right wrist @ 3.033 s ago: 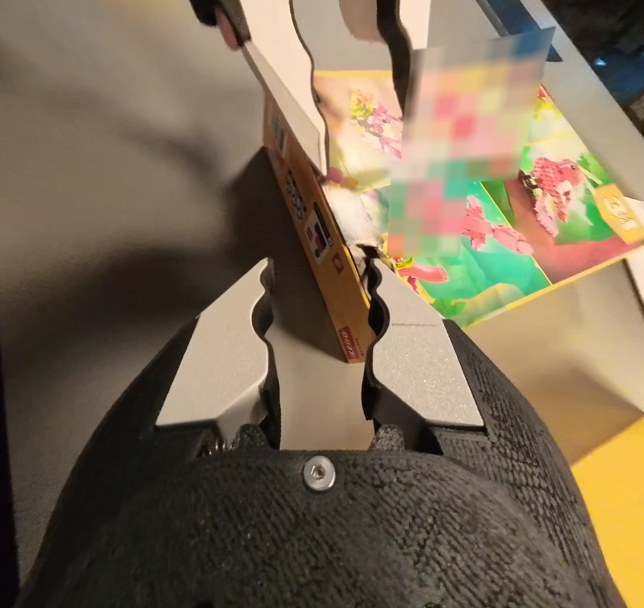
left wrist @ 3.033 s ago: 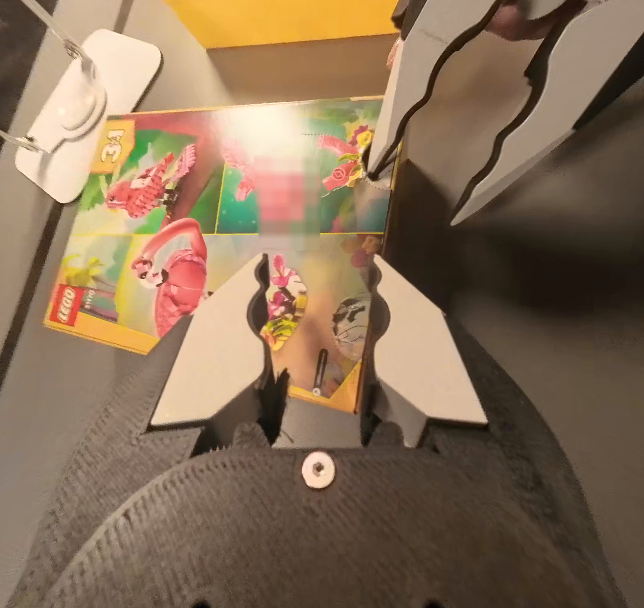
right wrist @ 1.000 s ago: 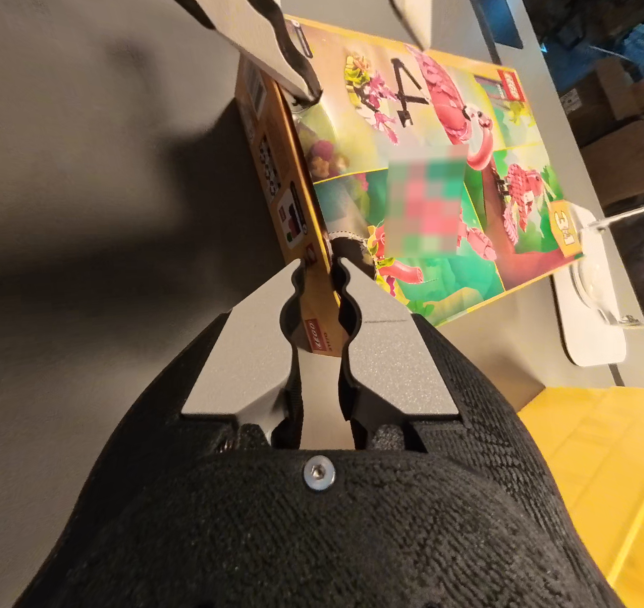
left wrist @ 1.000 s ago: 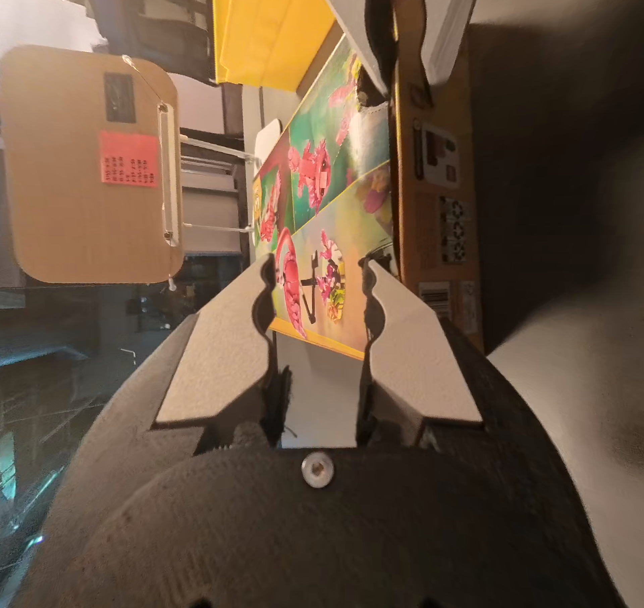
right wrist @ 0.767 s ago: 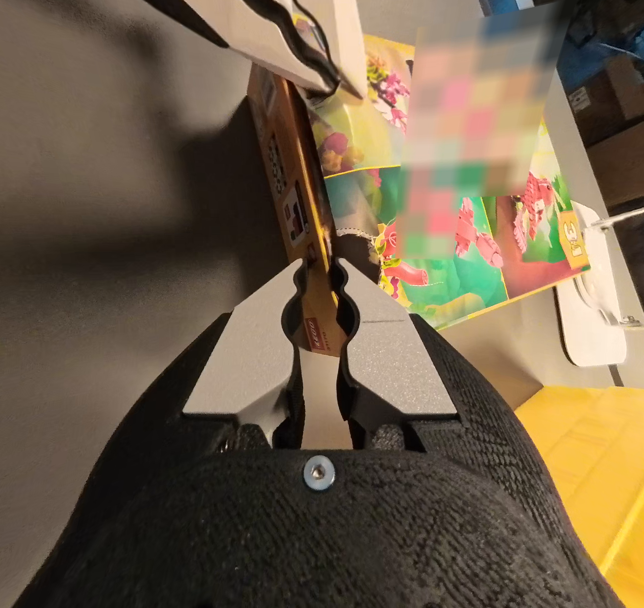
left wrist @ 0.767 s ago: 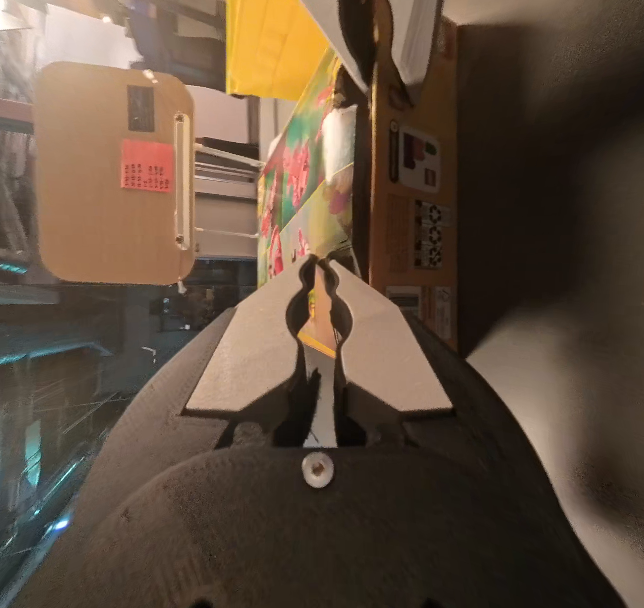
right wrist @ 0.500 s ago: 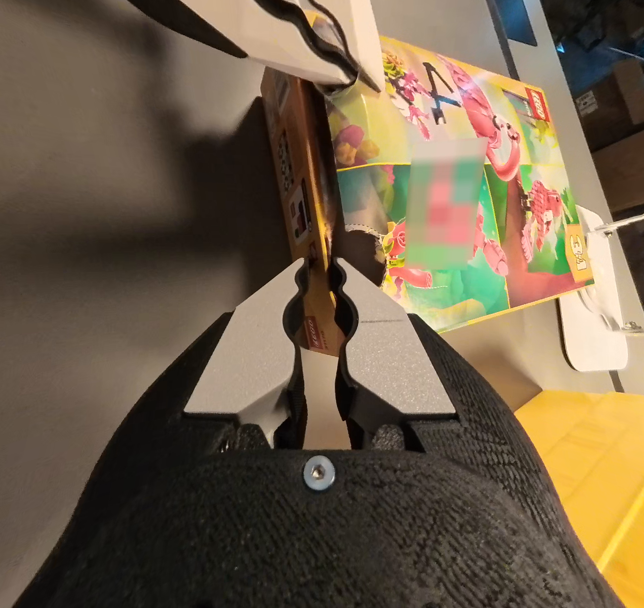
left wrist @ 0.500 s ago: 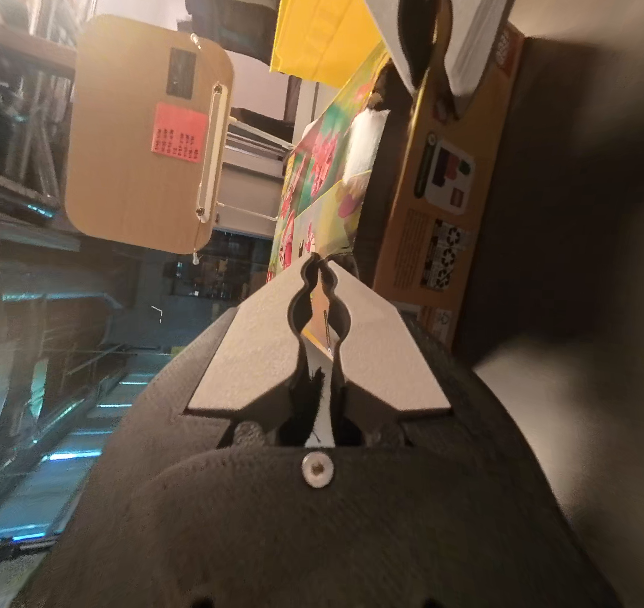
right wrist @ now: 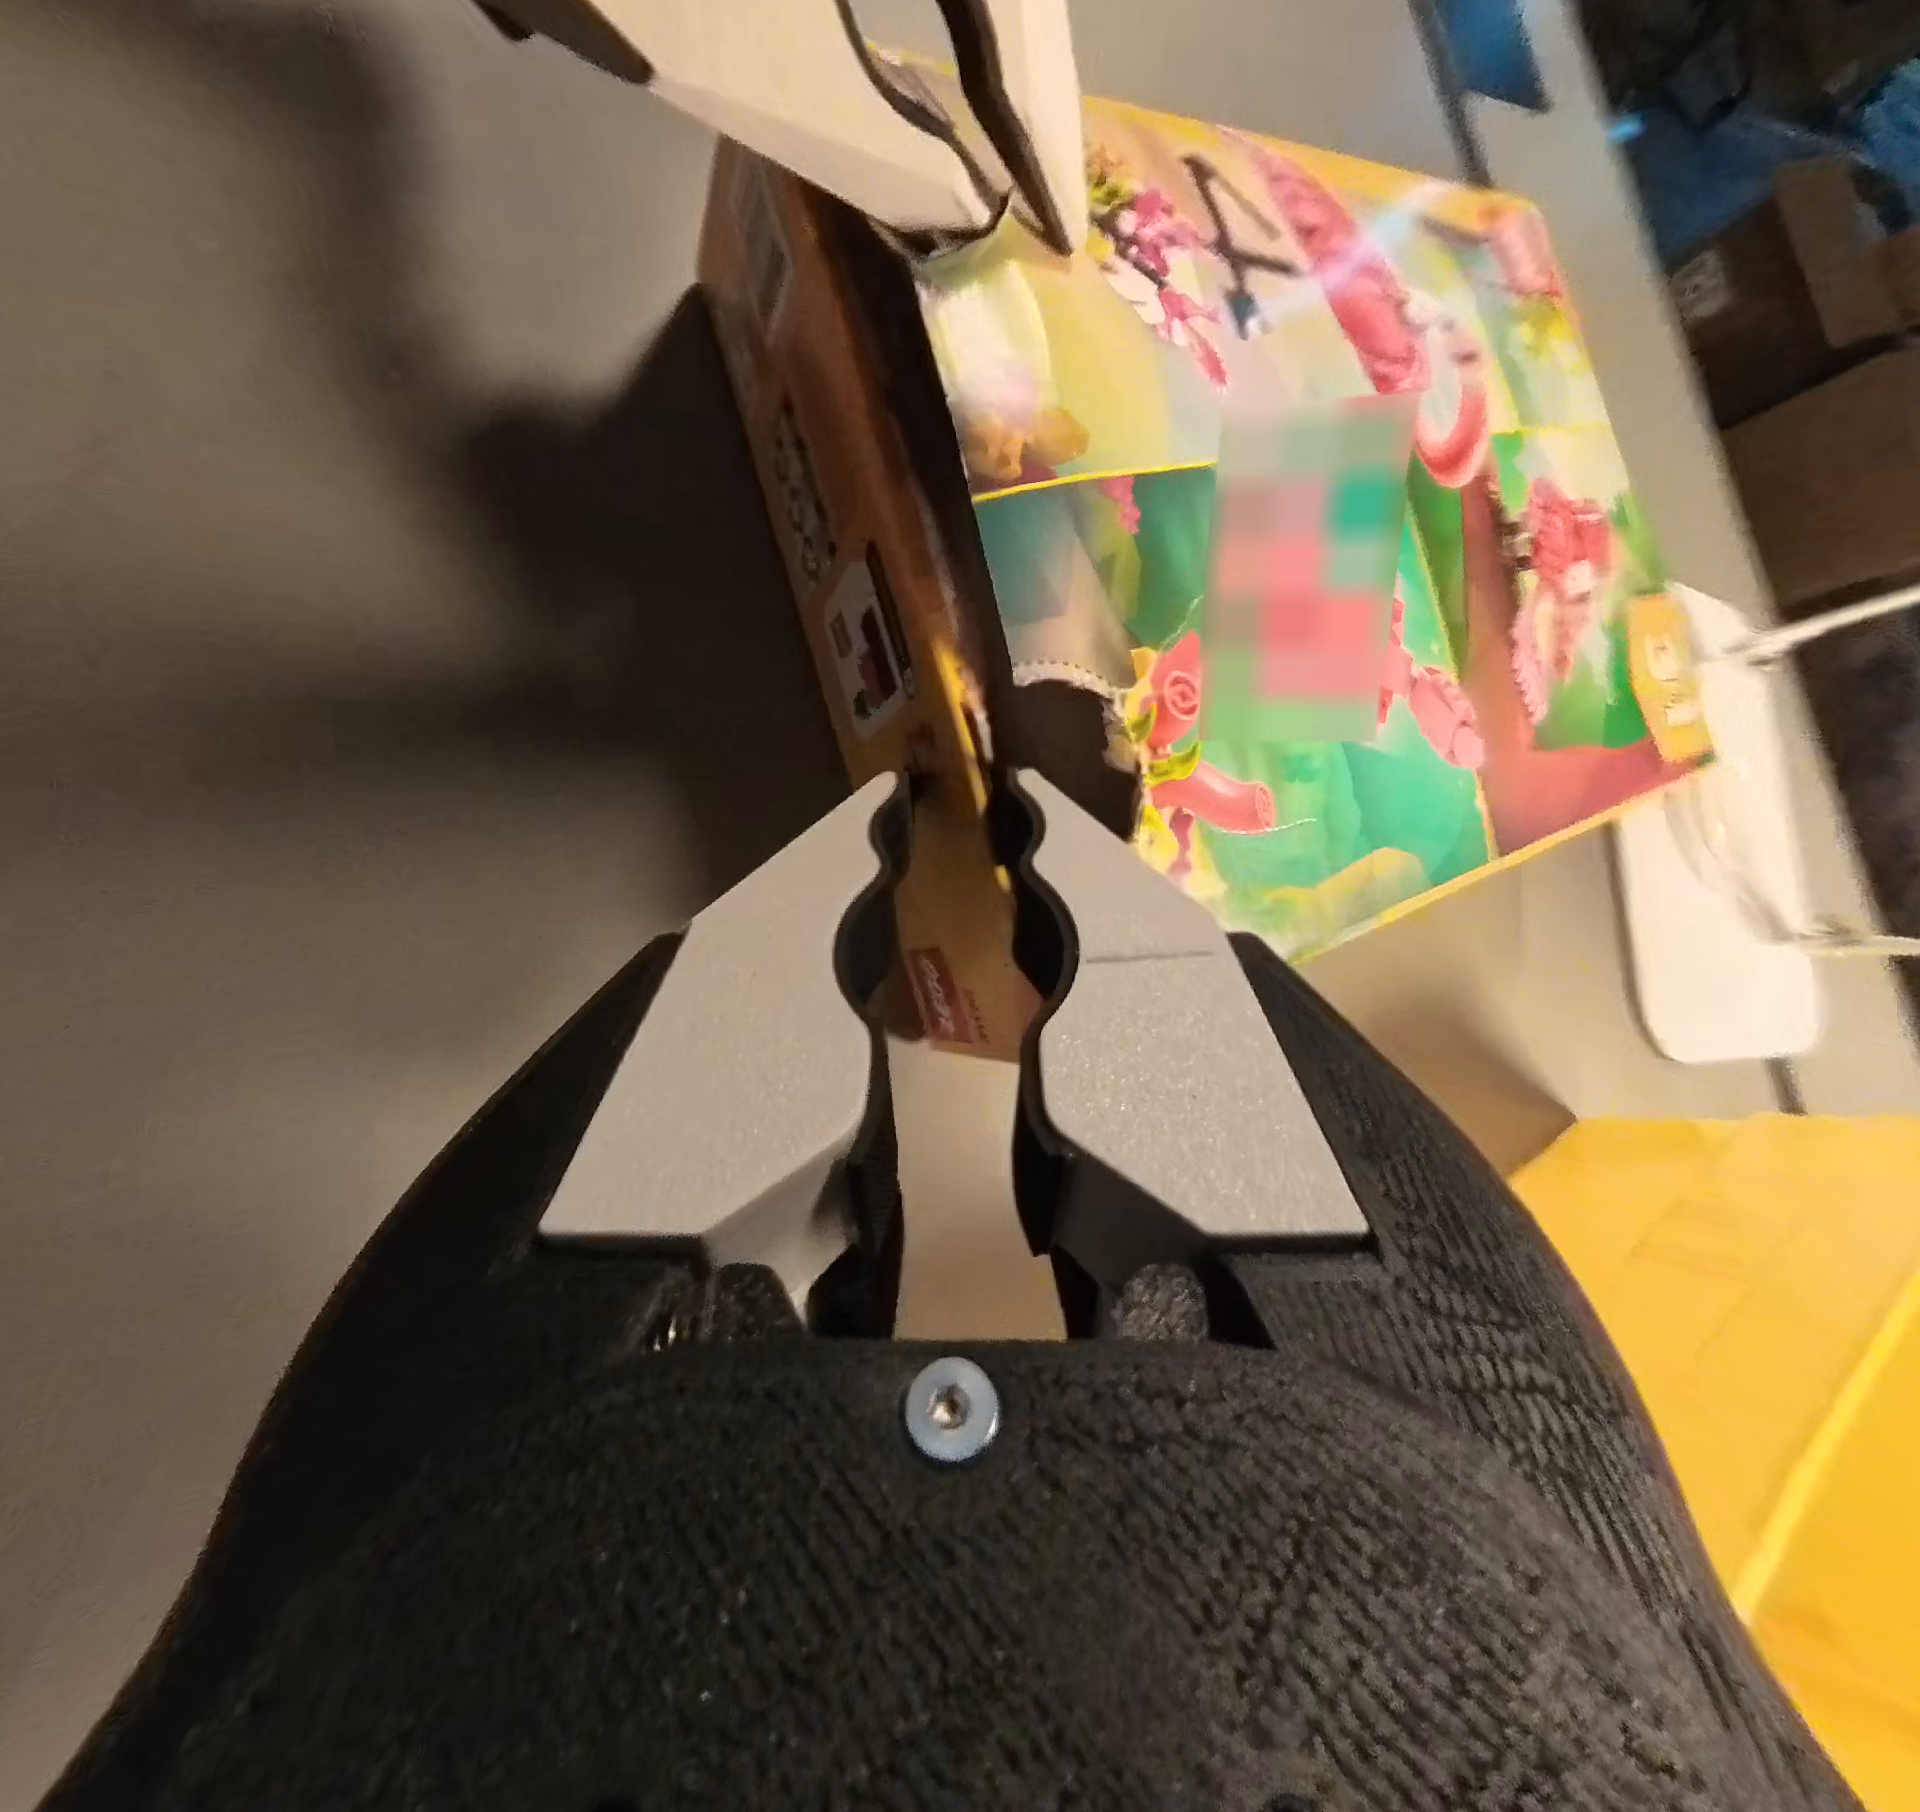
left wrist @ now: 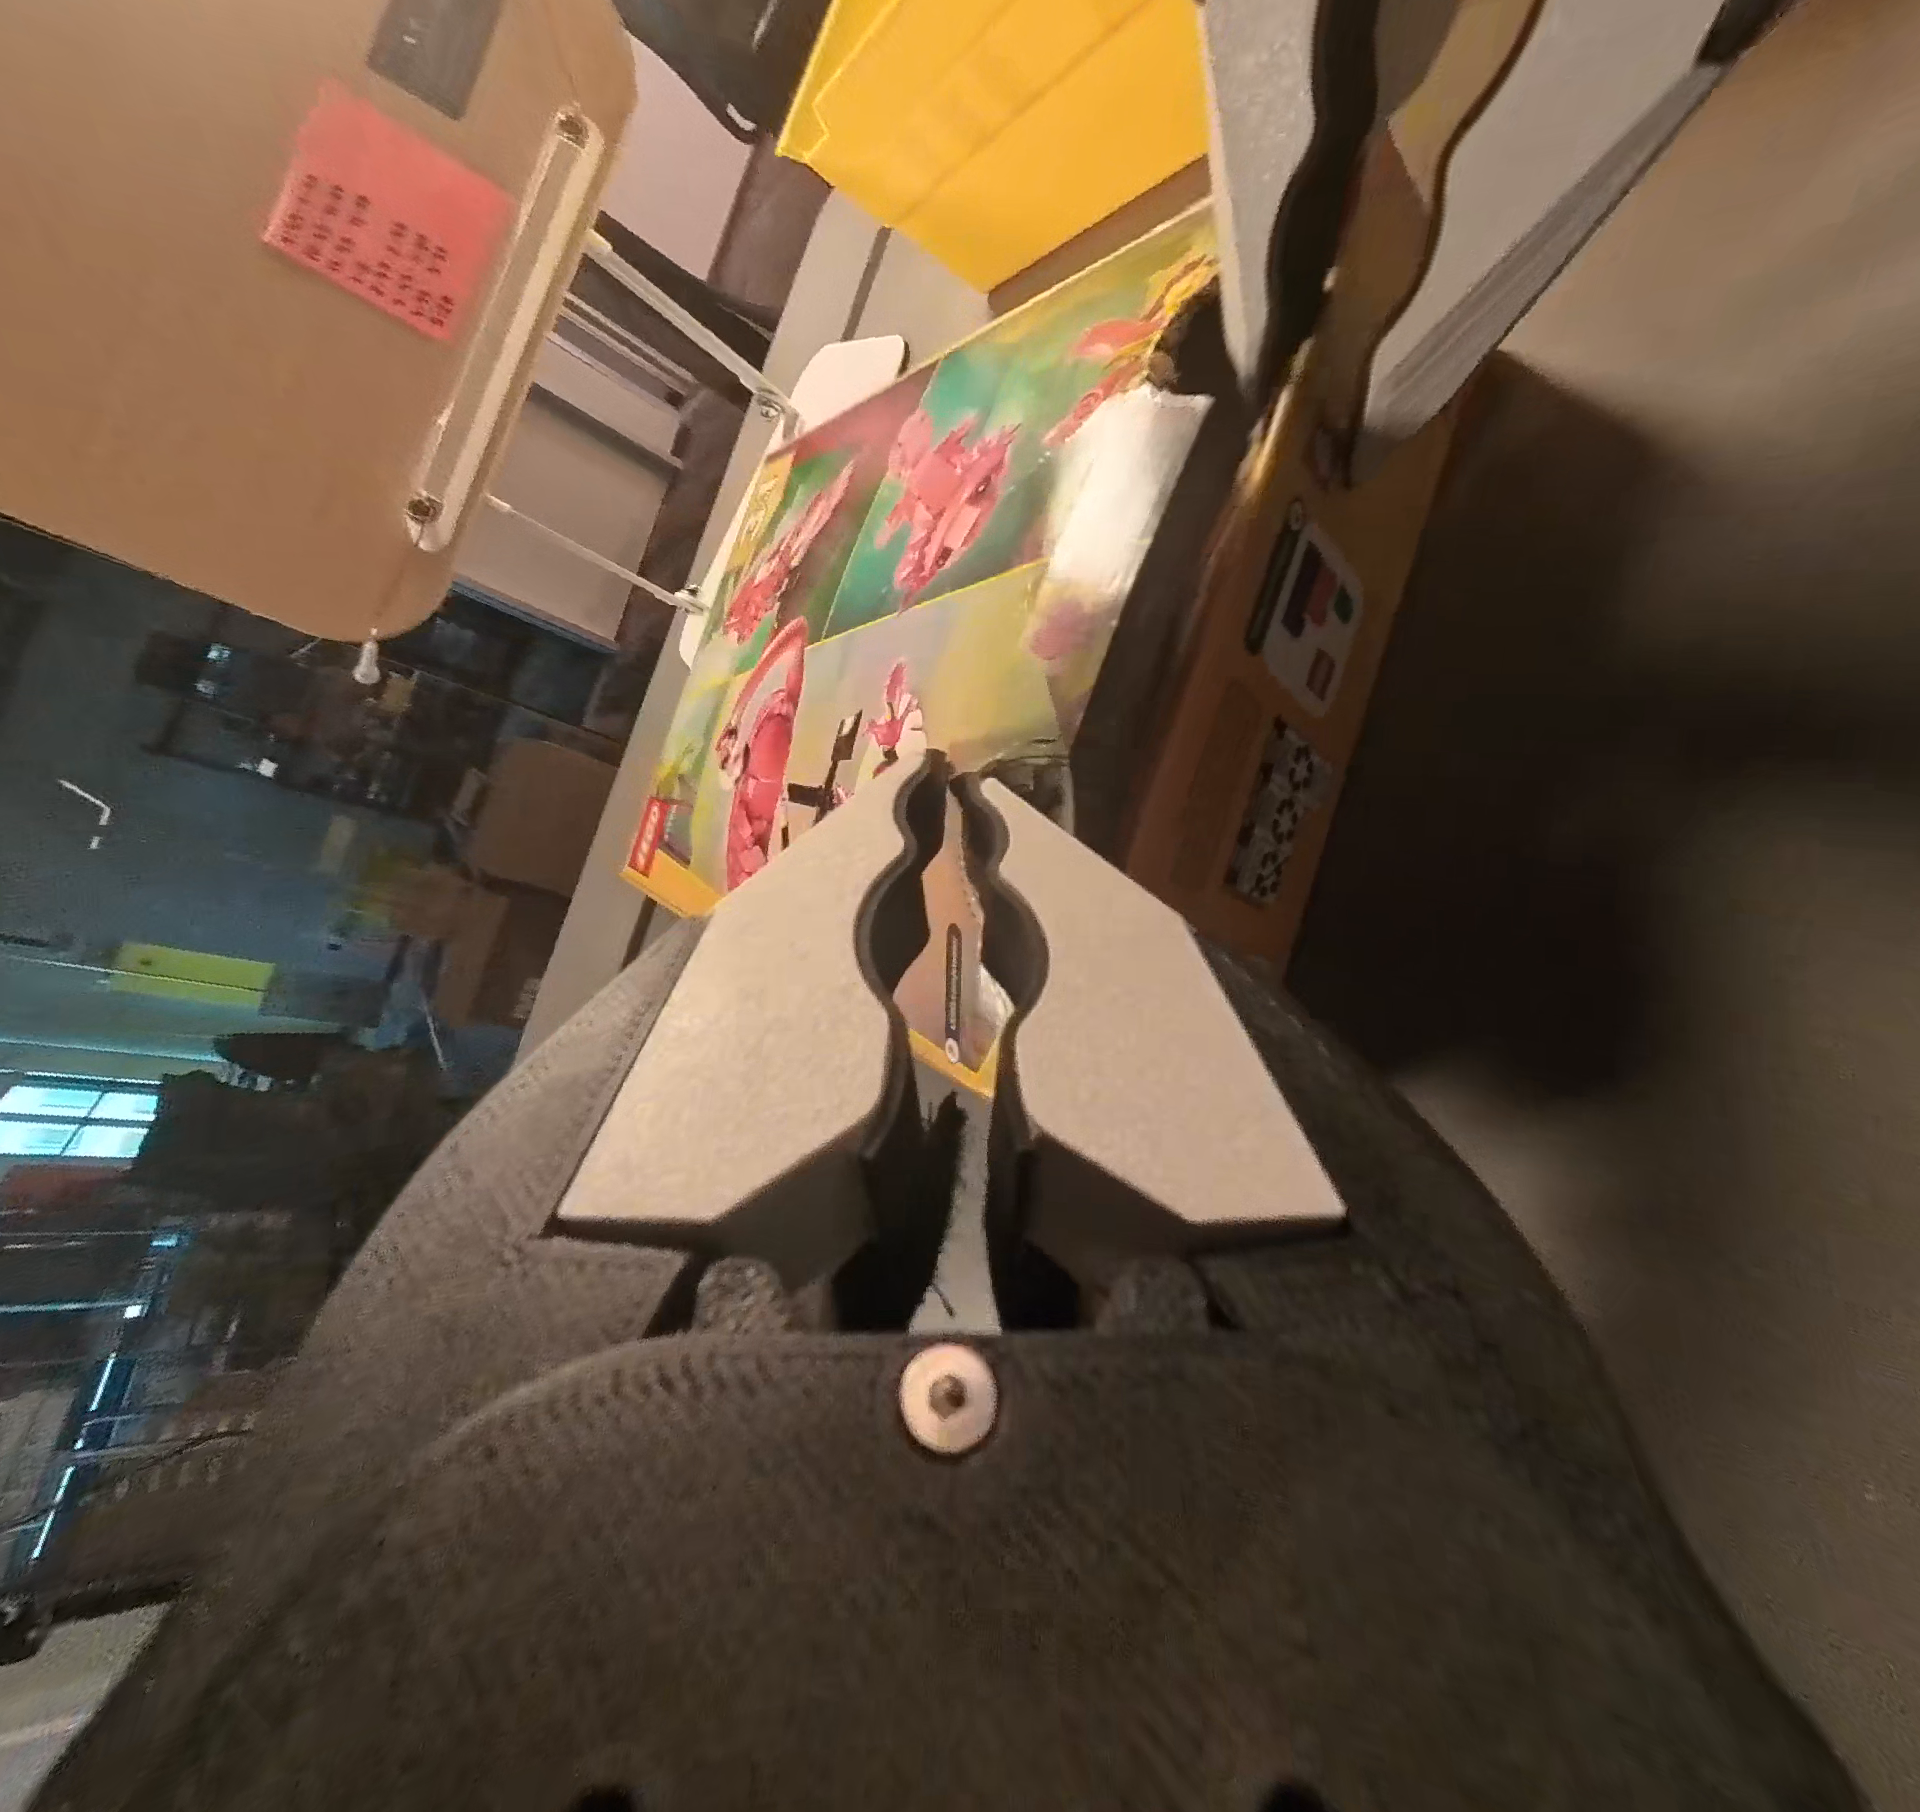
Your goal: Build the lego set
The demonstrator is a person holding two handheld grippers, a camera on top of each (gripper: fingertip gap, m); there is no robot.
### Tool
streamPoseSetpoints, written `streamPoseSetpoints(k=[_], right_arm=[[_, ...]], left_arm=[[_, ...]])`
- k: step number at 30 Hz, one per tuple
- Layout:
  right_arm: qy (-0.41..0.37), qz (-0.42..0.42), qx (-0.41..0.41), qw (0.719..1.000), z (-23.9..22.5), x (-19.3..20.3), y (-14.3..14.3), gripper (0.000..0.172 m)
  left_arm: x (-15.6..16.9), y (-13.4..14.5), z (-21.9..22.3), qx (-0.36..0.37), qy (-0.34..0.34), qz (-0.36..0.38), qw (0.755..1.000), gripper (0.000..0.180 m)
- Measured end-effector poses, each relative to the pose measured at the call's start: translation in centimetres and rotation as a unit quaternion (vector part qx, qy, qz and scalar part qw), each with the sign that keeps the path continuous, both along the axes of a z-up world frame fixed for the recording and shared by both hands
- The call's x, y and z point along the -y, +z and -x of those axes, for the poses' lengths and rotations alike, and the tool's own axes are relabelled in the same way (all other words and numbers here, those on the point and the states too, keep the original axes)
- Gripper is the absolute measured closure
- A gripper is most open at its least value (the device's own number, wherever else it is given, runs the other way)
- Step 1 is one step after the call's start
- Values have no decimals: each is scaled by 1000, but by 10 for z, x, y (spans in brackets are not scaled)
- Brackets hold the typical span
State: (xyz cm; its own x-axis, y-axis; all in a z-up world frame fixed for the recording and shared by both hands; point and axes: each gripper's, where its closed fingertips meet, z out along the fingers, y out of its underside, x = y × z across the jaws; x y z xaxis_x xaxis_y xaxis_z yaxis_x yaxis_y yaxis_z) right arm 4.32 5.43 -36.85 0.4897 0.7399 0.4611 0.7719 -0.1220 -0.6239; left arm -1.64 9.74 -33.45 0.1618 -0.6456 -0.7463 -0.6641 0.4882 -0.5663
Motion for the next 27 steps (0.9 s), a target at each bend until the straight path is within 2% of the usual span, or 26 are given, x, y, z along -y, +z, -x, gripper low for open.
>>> streamPoseSetpoints(k=[3, 6, 8, 13, 17, 19, 21, 23, 27], right_arm=[[-10, -90, 7, 996, 3, -5, 12, 147], [-1, -208, -34, 978, 12, 0, 42, 142], [22, -246, -50, 968, 23, 11, 53, 141], [58, -201, 29, 977, 42, 10, 22, 125], [48, -210, 60, 975, 49, -3, 14, 117], [37, -210, 77, 974, 50, -12, 9, 118], [27, -215, 93, 972, 49, -17, 5, 132], [22, -190, 71, 979, 49, -17, -2, 138], [17, -154, 41, 987, 48, -17, -1, 142]], left_arm=[[-2, 3, 1, -4, -4, 20, 1000, 179], [-2, 5, 0, 1, -9, 61, 998, 178], [-2, 5, -3, -4, -14, 91, 996, 177], [0, 6, -7, -10, -29, 141, 990, 177], [2, 10, -7, -9, -30, 145, 989, 178], [5, 8, -9, -7, -36, 154, 987, 177], [6, 1, -8, -14, -36, 150, 988, 176], [7, -8, -6, -15, -34, 153, 988, 175], [14, -3, 0, 36, -27, 160, 986, 172]])
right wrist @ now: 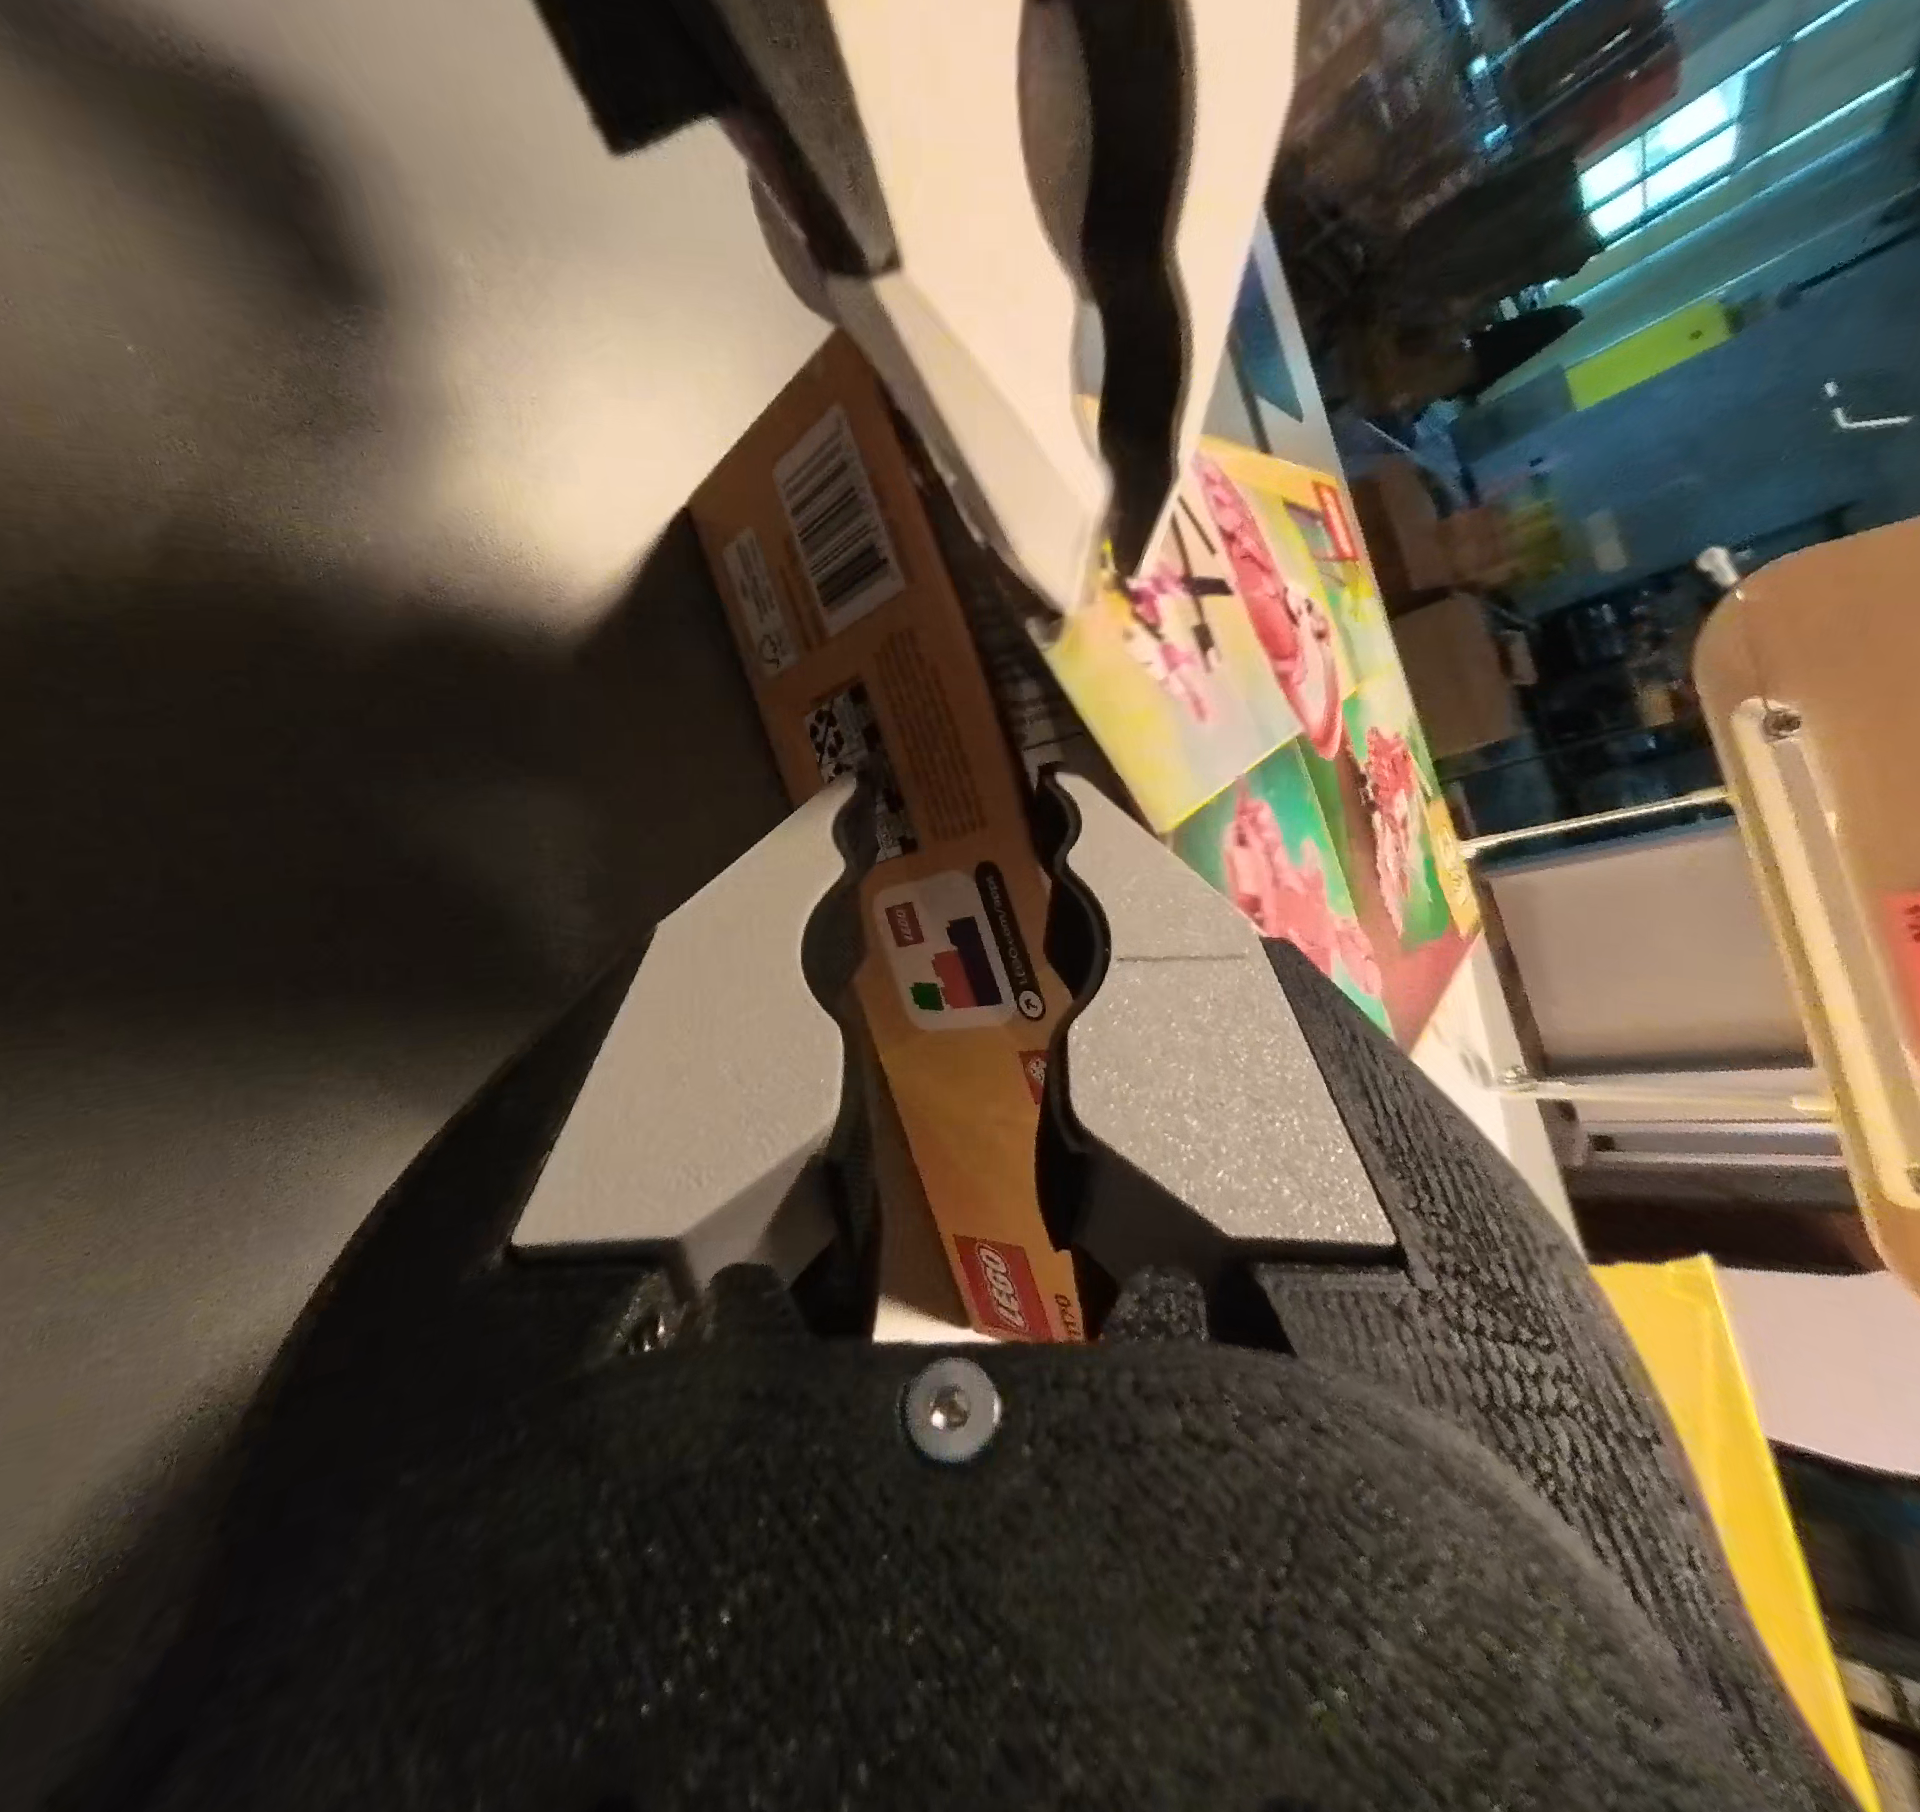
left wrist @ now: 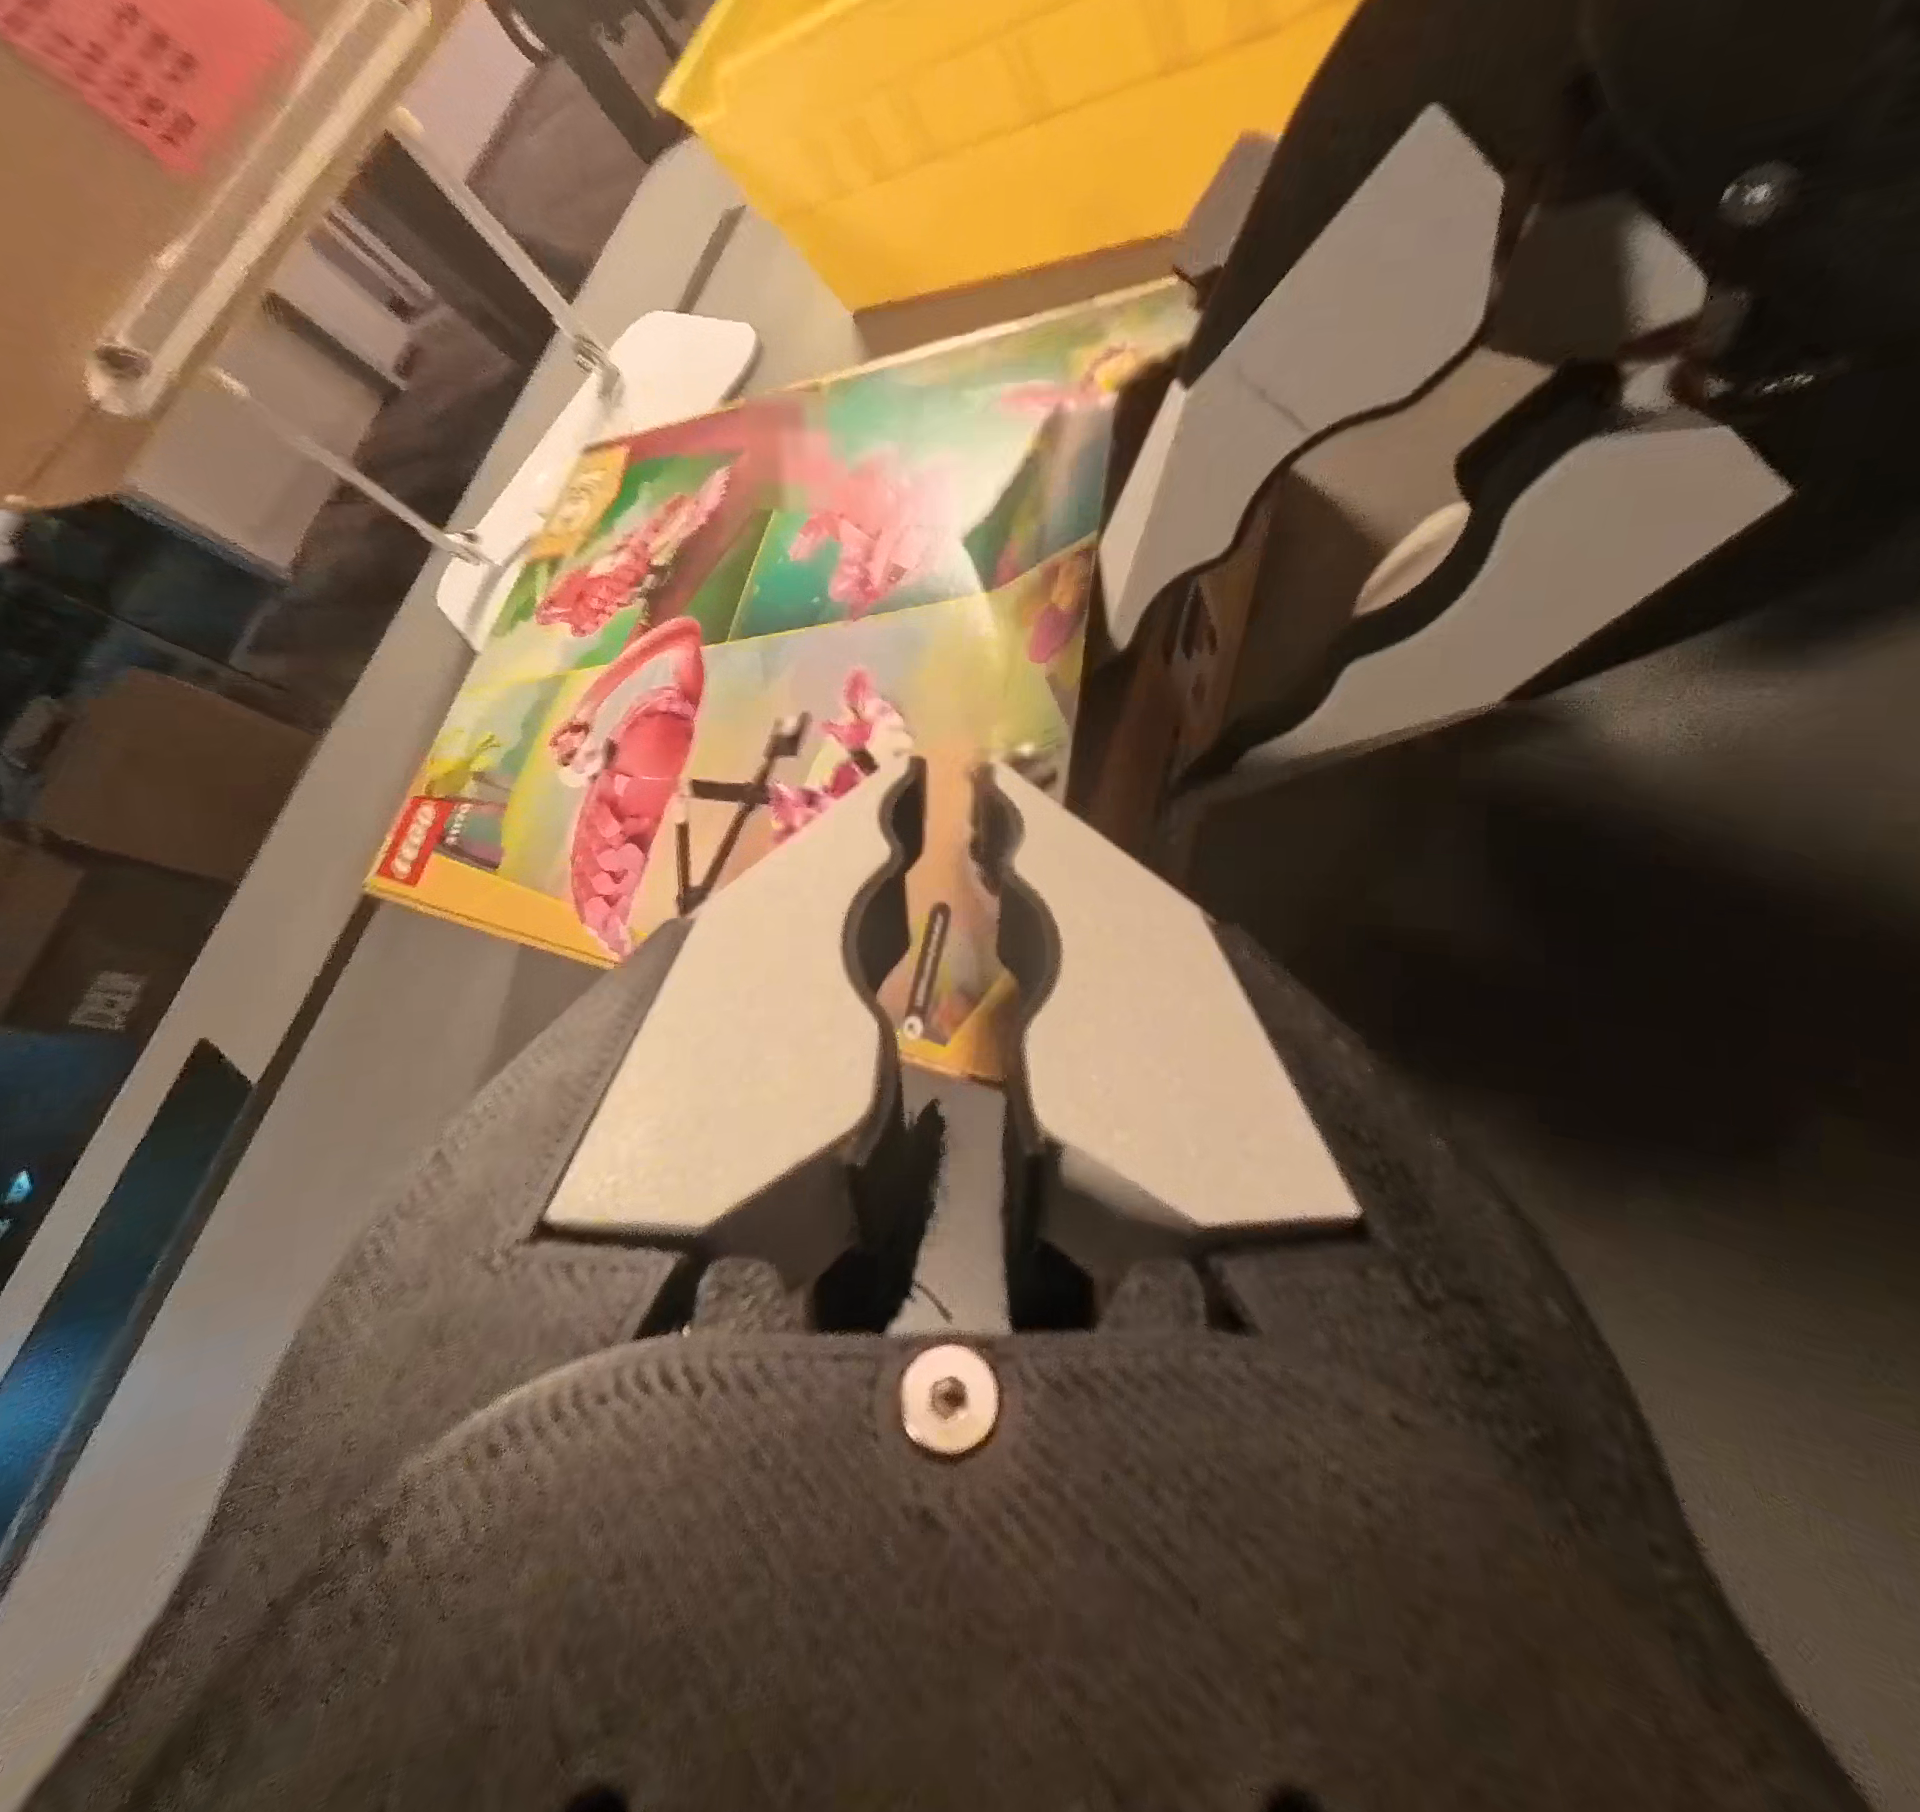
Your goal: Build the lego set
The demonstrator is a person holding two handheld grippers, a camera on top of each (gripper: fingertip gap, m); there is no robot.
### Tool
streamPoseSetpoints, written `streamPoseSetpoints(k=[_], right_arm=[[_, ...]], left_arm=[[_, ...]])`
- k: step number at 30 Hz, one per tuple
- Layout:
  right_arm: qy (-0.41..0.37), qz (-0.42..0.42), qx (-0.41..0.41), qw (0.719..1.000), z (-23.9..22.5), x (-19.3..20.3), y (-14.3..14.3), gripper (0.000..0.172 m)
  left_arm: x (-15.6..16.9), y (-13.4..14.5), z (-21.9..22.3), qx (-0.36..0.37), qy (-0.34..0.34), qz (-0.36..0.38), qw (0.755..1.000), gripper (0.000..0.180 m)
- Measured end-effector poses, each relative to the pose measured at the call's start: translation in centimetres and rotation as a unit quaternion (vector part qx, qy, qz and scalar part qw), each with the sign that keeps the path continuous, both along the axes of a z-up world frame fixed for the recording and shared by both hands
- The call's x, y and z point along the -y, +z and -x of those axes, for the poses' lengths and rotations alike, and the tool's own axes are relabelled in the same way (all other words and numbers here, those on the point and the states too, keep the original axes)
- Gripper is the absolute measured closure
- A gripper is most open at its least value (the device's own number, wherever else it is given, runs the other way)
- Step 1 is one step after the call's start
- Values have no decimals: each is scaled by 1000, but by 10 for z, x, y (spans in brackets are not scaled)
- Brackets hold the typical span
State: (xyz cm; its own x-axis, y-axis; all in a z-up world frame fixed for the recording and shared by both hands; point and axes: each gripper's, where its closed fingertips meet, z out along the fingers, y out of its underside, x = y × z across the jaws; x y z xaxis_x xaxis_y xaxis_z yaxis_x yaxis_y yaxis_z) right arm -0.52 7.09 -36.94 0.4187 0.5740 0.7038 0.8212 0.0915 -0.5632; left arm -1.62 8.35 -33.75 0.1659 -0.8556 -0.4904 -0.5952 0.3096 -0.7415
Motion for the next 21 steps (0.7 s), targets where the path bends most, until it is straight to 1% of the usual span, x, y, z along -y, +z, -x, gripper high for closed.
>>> streamPoseSetpoints(k=[1, 3, 5, 7, 8, 11, 14, 15, 18, 19, 20, 21], right_arm=[[-1, 0, -2, 1000, 0, 0, 0, 142], [0, -2, -8, 1000, 0, -1, 0, 143], [0, -2, -14, 1000, 0, 0, 1, 143], [0, -1, -19, 1000, 0, 0, 1, 144], [0, -2, -21, 1000, 0, 0, 1, 144], [0, -3, -27, 1000, 0, 0, 1, 144], [0, -3, -33, 999, 0, 0, 1, 144], [1, -4, -34, 999, 0, 0, 1, 144], [3, -5, -39, 999, 1, 0, 1, 144], [3, -5, -40, 999, 1, 0, 2, 144], [3, -5, -41, 999, 1, 0, 1, 144], [3, -4, -42, 999, 1, 0, 2, 144]], left_arm=[[-1, 11, 0, 48, 16, -13, 999, 180], [10, 25, -2, 93, 0, -11, 996, 179], [15, 21, -6, 70, -10, -5, 998, 158], [11, 9, -10, 18, -6, -4, 1000, 138], [9, 4, -13, -2, -5, -4, 1000, 133], [5, -3, -20, -34, -14, -3, 999, 130], [6, -4, -24, -52, -23, -13, 998, 134], [7, -4, -24, -48, -25, -5, 999, 137], [9, -3, -22, -1, -28, 55, 998, 145], [3, -2, -18, 9, -14, 57, 998, 149], [-1, -3, -15, 2, -7, 52, 999, 144], [1, -4, -15, 0, -10, 50, 999, 145]])
